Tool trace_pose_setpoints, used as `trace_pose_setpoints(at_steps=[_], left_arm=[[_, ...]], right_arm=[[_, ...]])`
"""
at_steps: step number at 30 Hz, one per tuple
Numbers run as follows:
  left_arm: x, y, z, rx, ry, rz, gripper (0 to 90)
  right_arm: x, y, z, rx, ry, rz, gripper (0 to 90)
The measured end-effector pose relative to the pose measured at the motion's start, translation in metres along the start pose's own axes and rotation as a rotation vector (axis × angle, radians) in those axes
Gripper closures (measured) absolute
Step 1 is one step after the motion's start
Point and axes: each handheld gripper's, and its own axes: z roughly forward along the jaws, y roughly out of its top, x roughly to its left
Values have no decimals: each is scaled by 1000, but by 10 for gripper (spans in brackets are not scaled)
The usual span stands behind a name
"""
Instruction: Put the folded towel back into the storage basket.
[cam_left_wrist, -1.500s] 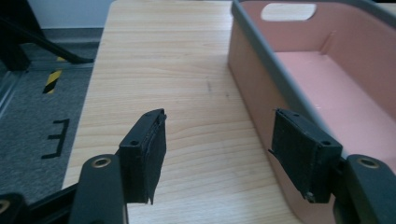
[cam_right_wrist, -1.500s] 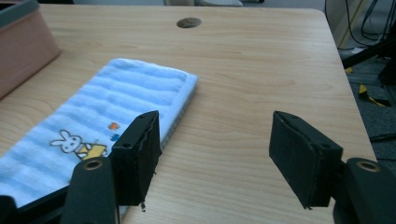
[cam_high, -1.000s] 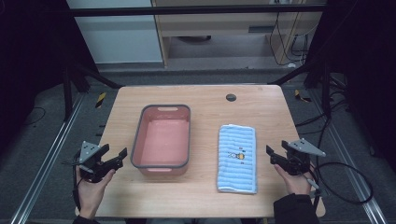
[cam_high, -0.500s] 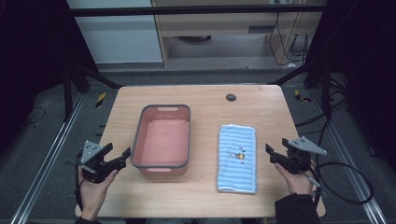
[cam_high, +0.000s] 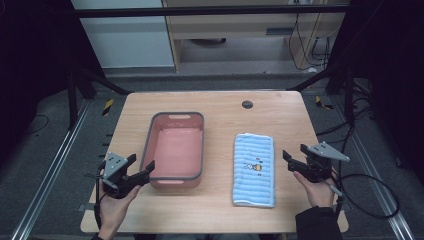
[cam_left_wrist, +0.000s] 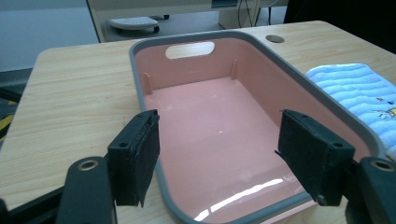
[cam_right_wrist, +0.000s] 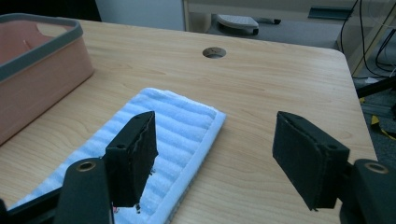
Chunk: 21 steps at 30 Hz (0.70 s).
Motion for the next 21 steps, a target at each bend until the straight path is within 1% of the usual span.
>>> trace_pose_setpoints(at_steps=[3,4,5,6,9,10,11,12,13,14,15,18,19,20,21], left_arm=[[-8,2,3,-2,-15,2,297],[-8,2,3,-2,-15,2,298],[-13,2,4,-1,-20,-1,301],[-13,2,4,-1,-20,-1,302],[-24,5,6,-7,-35,15,306],[-24,5,6,-7,-35,15,306],[-26,6,6,-12,-36,18,309],[-31,9,8,-20,-47,17,312],[-31,9,8,-20,-47,17,314],[-37,11,10,-29,-58,19,315],[-37,11,10,-29,-58,19,318],[-47,15,15,-33,-77,30,320],[-54,17,18,-33,-89,36,322],[-57,17,20,-34,-94,36,323],[-57,17,20,-34,-94,36,325]], right_arm=[[1,4,2,-6,5,-7,306],[2,5,2,-3,7,-8,306],[3,6,2,-2,10,-8,306],[3,7,3,-3,12,-12,306],[5,10,4,-1,21,-19,309],[5,12,5,-1,24,-18,309],[5,13,5,-2,28,-15,309],[6,15,6,-7,35,-10,311],[6,16,6,-9,36,-11,311],[6,17,6,-9,37,-14,313],[6,17,6,-9,37,-14,313],[7,21,8,-4,34,-22,313],[7,22,9,0,31,-29,313],[7,23,10,-1,29,-32,313],[7,23,10,-1,29,-32,313]])
